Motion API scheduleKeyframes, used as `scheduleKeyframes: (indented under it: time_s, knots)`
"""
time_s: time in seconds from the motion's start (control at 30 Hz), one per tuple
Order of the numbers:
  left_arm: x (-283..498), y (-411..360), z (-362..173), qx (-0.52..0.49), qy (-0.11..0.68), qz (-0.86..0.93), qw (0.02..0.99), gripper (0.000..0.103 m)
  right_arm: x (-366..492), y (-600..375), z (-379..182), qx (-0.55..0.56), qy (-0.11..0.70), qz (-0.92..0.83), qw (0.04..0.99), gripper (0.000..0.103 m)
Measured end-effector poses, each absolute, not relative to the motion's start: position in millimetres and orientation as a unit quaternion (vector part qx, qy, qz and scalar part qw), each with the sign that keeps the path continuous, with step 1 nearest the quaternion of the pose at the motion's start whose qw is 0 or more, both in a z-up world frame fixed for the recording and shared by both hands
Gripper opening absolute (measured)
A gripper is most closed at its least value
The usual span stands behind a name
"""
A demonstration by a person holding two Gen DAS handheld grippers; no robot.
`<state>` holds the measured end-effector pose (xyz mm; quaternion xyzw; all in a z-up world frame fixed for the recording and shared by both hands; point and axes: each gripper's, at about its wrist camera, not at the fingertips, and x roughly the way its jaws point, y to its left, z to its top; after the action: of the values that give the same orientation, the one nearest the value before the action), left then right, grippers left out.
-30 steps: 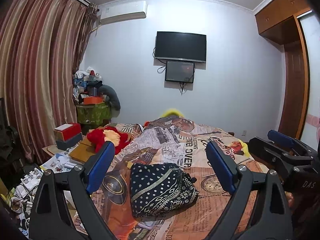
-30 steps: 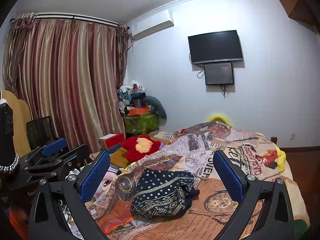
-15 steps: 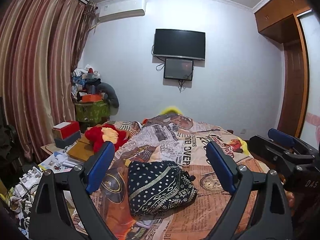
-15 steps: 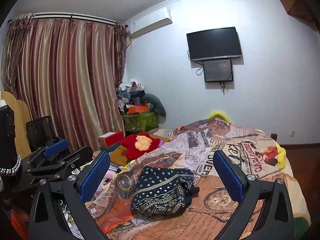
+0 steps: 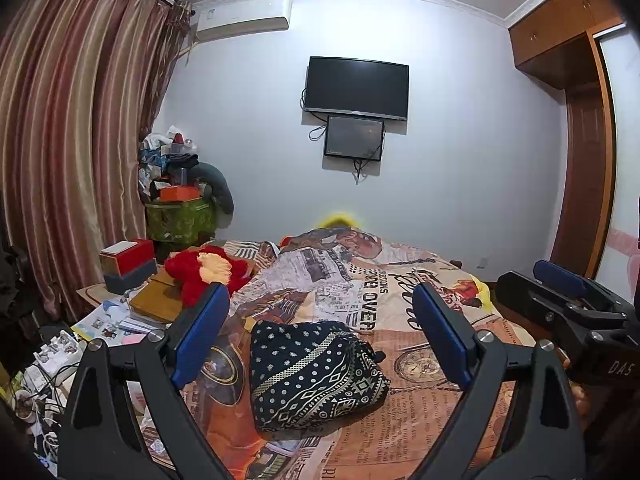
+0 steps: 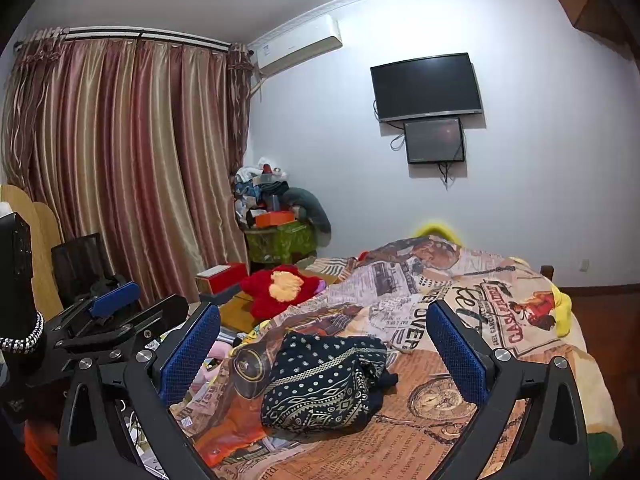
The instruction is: Fold large clothes
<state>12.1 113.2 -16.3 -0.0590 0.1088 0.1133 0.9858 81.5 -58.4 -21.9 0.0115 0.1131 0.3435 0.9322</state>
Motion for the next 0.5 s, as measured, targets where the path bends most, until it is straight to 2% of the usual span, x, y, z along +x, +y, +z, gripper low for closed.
scheduleKeyframes:
  time_s: [0.5]
  knots:
    - [12.7,109.2,-17.5,-0.051,0.11,0.092,0.988,0.093,74.2,-56.5,-22.6,0.017,0.109,0.331,0.937,0.102]
